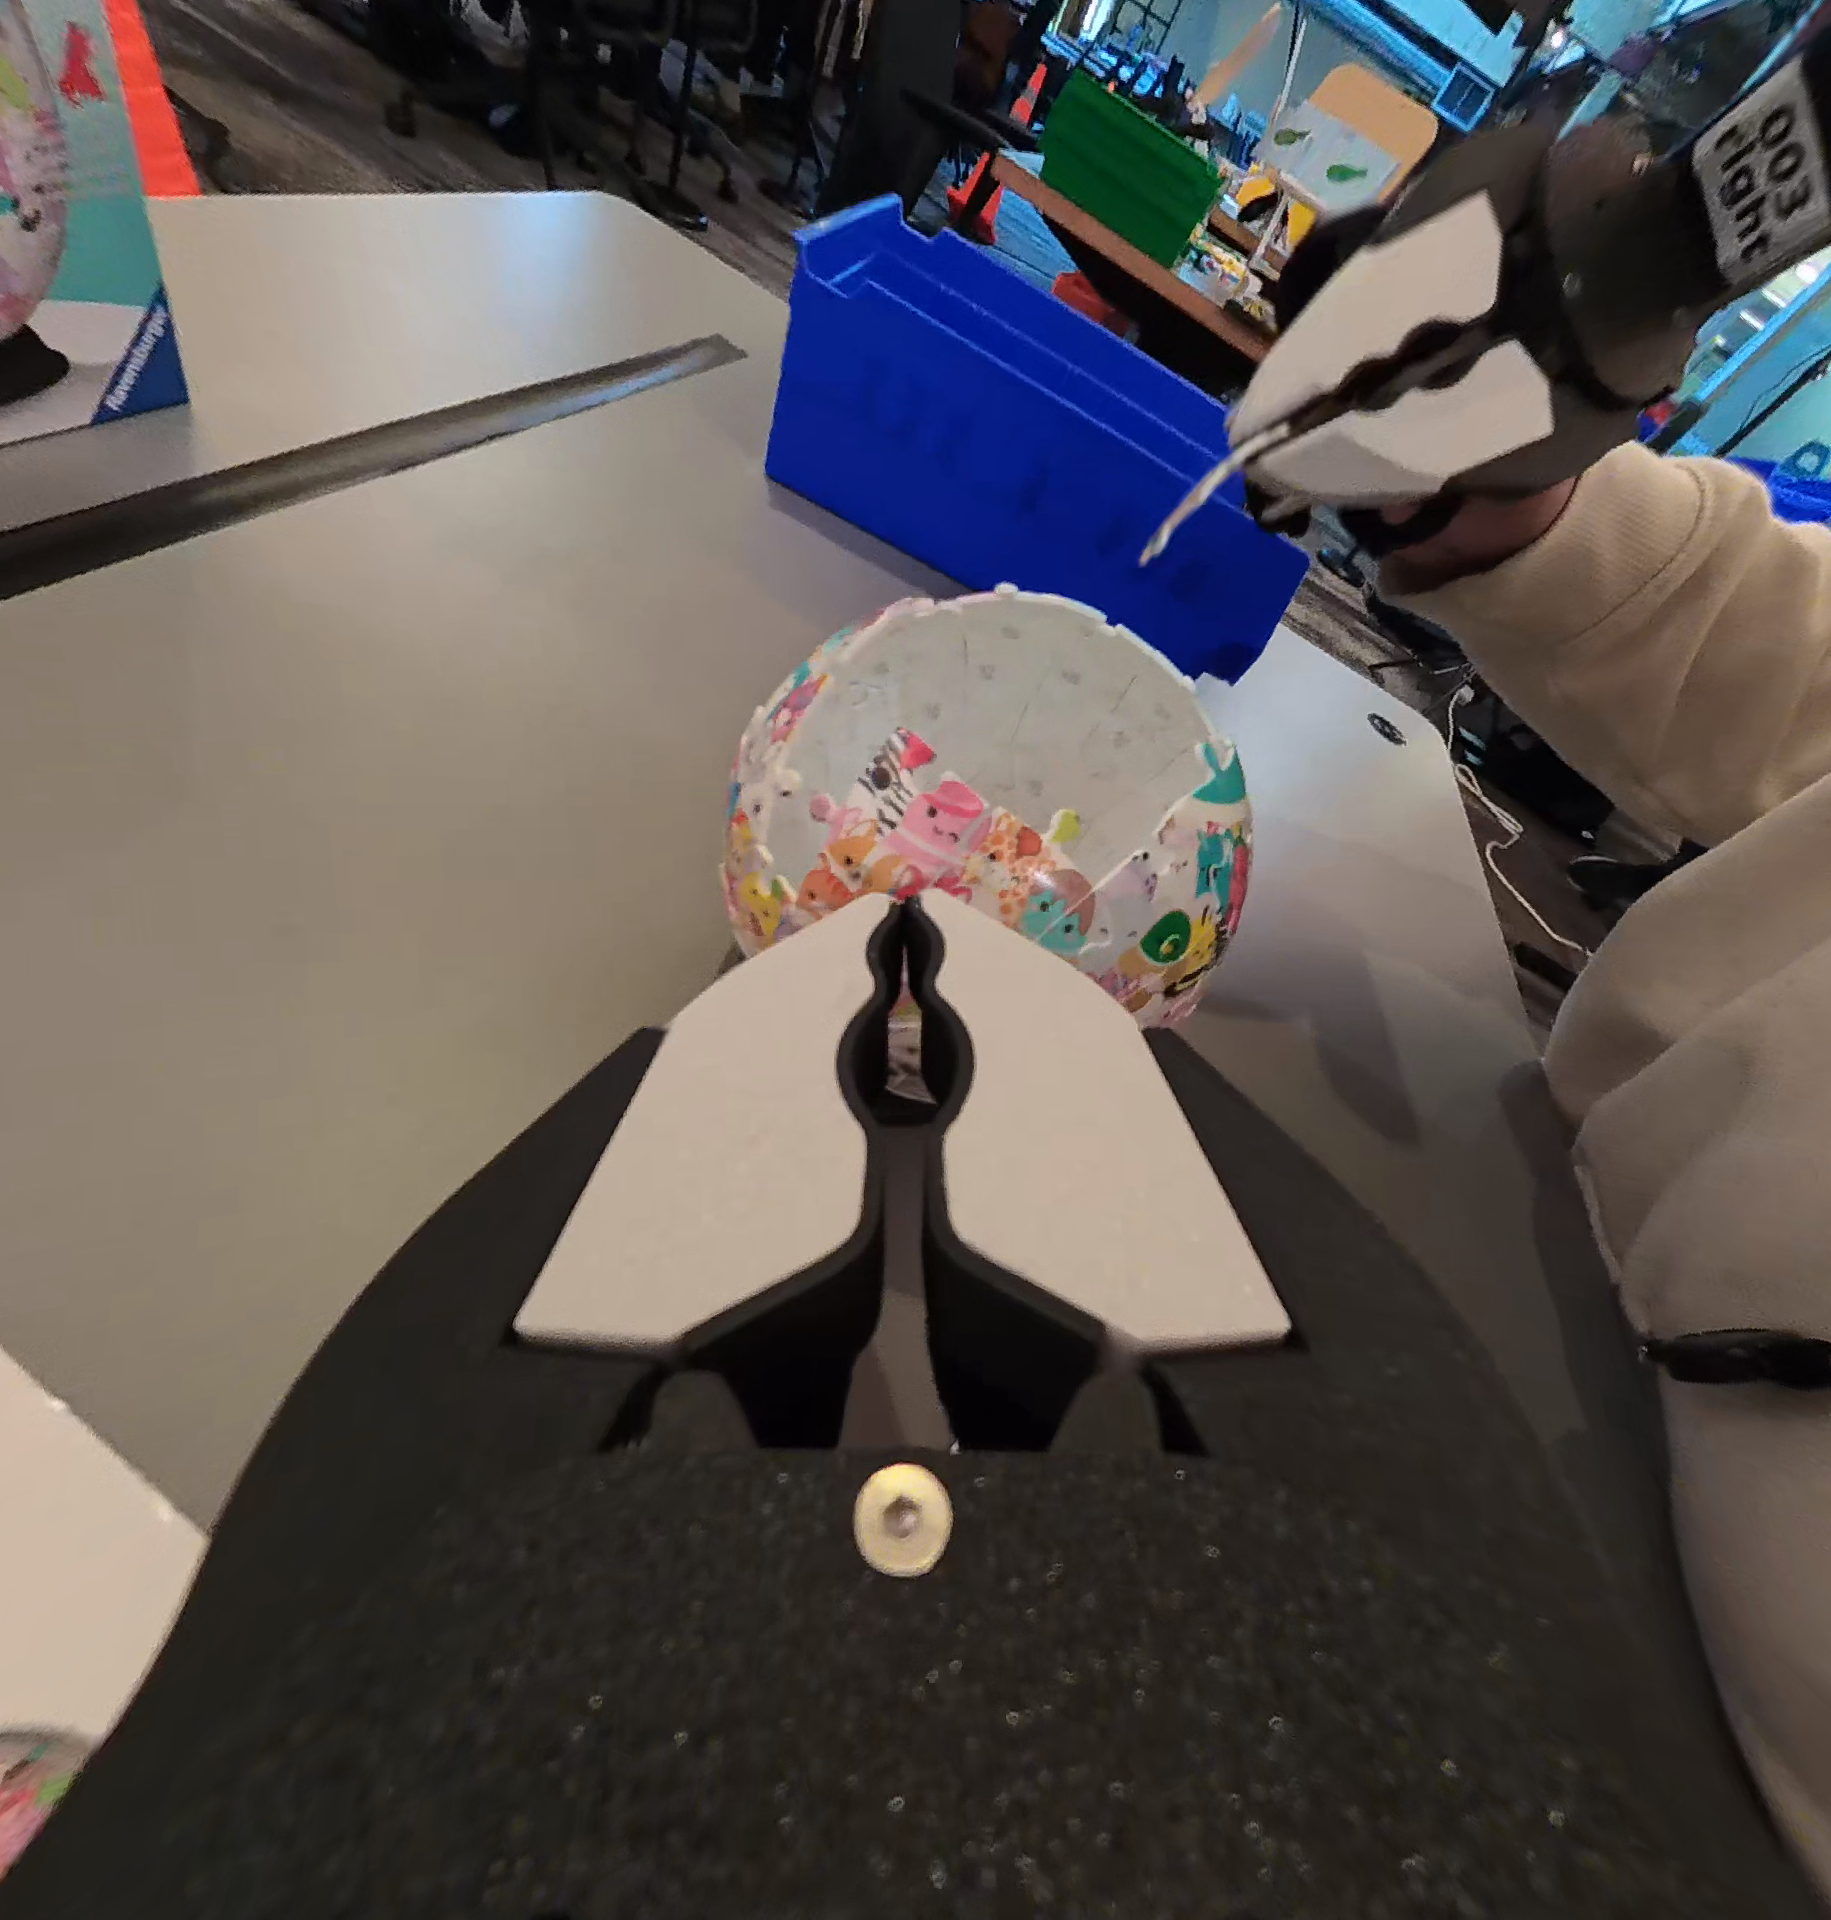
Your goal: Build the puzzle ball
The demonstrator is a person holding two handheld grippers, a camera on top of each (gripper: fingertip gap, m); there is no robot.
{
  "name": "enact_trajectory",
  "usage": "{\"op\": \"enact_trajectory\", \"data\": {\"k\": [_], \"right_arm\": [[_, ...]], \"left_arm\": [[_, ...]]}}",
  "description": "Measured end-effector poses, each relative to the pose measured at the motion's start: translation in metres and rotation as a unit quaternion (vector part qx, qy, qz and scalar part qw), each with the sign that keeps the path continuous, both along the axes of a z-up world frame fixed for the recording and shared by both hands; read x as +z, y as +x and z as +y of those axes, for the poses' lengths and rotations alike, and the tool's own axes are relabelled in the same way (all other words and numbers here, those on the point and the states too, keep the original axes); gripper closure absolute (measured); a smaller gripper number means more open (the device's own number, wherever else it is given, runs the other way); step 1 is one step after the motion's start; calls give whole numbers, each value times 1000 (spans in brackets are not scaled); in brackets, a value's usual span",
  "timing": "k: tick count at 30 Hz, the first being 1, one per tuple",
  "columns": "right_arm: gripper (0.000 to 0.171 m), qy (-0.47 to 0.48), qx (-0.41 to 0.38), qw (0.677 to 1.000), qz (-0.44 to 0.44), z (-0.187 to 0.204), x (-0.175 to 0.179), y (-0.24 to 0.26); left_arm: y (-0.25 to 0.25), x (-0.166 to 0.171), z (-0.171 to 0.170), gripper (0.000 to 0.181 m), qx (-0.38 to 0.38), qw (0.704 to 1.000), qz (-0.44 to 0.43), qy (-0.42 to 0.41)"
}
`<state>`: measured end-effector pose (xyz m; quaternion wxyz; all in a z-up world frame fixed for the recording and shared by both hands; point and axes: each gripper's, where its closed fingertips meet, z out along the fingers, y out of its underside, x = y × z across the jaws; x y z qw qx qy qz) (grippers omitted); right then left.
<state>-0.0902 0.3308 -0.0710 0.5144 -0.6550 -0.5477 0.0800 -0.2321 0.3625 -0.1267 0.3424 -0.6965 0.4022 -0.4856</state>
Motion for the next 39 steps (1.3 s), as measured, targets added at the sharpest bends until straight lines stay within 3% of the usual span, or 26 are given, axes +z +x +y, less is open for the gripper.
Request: {"op": "enact_trajectory", "data": {"k": [3, 6, 10, 14, 16, 19, 23, 25, 27, 29, 31, 33, 36, 39], "right_arm": [[169, -44, 7, 998, -38, -13, -26, 10], [169, -186, 46, 981, -18, -54, -59, 9], [169, -380, 79, 921, 23, -116, -104, -11], [169, -510, 105, 847, 112, -154, -122, -50], [169, -529, 85, 837, 112, -158, -137, -57], [165, -484, 42, 867, 109, -144, -138, -56], [145, -455, 31, 887, 66, -144, -138, -49], [143, -426, 40, 901, 69, -130, -109, -48], [143, -363, 53, 928, 70, -100, -58, -55], [158, -273, 57, 959, 54, -59, -4, -67], [171, -201, 54, 978, 7, -18, 27, -79], [171, -189, 95, 975, -65, 6, 25, -90], [171, -171, 187, 952, -169, 20, -7, -98], [171, -74, 279, 923, -254, 23, -25, -103]], "left_arm": [[-5, 0, 5, 181, 8, 1000, -6, -2], [-1, -5, 3, 181, -3, 1000, -1, -10], [4, -10, 0, 181, -7, 1000, 8, -7], [3, -10, 1, 181, -2, 1000, 13, 0], [4, -7, 1, 181, 0, 1000, 11, 0], [5, -4, 0, 181, 2, 1000, 10, 5], [3, -1, 2, 181, 11, 1000, 10, 14], [1, 0, 3, 181, 14, 1000, 9, 12], [1, 3, 4, 181, 14, 1000, 0, 10], [1, 4, 3, 181, 11, 1000, -4, 9], [1, -1, 4, 181, 11, 1000, 1, 6], [1, -6, 4, 181, 10, 1000, 5, 0], [2, -11, 2, 181, 5, 1000, 12, -3], [4, -15, 1, 181, 4, 1000, 21, 2]]}}
